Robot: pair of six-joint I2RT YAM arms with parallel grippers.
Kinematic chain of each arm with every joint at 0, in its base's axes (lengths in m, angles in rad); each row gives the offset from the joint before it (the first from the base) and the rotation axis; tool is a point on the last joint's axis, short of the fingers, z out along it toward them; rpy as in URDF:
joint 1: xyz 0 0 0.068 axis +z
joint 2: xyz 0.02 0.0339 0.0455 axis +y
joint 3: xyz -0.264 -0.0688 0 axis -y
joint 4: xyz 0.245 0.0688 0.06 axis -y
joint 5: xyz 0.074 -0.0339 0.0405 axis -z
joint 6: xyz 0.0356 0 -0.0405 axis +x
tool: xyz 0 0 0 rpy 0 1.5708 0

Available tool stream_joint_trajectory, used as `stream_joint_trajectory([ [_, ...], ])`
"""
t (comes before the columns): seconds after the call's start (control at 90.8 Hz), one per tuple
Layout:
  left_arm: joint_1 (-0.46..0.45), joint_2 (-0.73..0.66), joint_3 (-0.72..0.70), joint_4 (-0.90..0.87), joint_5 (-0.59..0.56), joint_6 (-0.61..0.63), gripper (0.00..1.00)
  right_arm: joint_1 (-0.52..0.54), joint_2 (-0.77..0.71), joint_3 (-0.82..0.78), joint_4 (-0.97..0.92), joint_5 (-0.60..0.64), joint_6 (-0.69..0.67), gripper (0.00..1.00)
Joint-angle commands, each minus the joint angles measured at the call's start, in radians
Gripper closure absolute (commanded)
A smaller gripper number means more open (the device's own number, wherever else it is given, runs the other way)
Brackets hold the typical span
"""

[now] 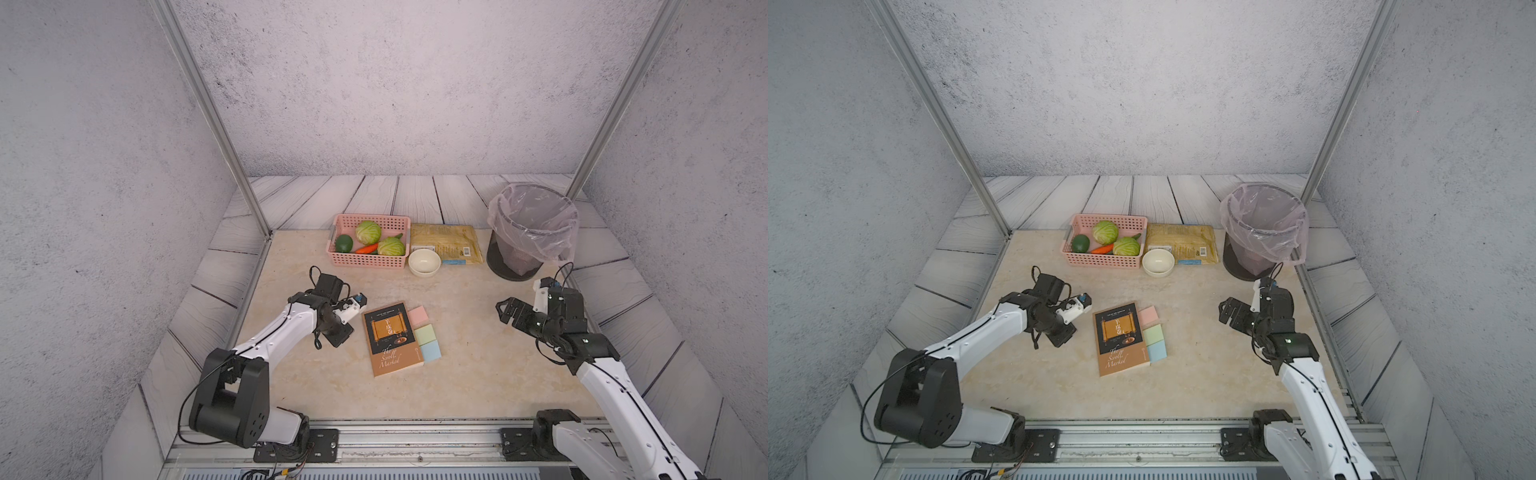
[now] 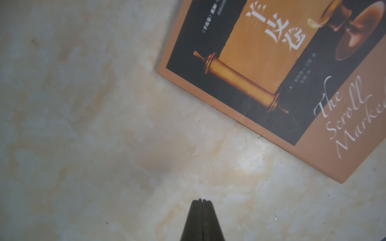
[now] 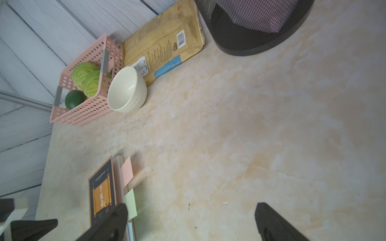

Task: Peel off the used sticky note
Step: Adjust the book at the center of the board.

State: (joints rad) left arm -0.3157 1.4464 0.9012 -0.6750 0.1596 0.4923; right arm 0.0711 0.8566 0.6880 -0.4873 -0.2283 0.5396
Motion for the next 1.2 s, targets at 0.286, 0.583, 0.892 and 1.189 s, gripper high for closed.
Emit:
stream_joint_trajectory([
  [0.286, -0.109, 0.202, 0.123, 0.004, -0.026, -0.06, 1.0, 0.061, -0.001, -0.005, -0.069, -0.041, -0.026, 0.0],
  [0.583, -0.139, 0.345, 0.24, -0.027, 0.004, -0.056, 1.0, 0.194, 0.04, 0.02, -0.108, 0.033, -0.024, 0.01],
  [0.892, -0.164, 0.426, 0.317, -0.028, 0.032, -0.085, 1.0, 0.321, 0.077, 0.045, -0.087, -0.012, 0.026, 0.01],
  [1.189, -0.205, 0.502, 0.391, -0.044, 0.061, -0.095, 1.0, 0.439, 0.115, 0.042, -0.023, -0.077, 0.074, 0.01],
])
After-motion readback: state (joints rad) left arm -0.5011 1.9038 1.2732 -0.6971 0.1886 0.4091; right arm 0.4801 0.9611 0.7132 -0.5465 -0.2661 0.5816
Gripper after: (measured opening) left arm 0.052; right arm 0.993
